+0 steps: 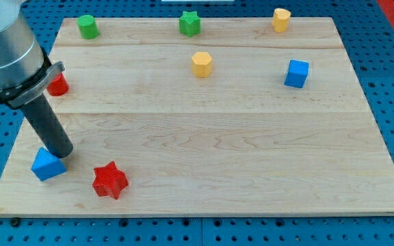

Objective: Push the red star towards top

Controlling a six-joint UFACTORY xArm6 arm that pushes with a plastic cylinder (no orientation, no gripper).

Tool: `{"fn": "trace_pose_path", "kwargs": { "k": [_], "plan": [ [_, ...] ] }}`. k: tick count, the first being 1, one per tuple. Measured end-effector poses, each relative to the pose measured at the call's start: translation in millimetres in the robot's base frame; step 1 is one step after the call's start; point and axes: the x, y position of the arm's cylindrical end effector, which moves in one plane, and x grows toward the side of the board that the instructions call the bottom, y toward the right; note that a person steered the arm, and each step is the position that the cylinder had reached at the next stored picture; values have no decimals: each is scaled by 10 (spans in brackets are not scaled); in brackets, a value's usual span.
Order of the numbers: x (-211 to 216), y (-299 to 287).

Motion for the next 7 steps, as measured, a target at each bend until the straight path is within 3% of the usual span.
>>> {"fn": "trace_pose_path", "kwargs": {
  "k": [1, 2, 5, 7],
  "plan": [
    [17, 140],
    [344, 228],
    [480, 492],
    [852, 404]
  ]
}}
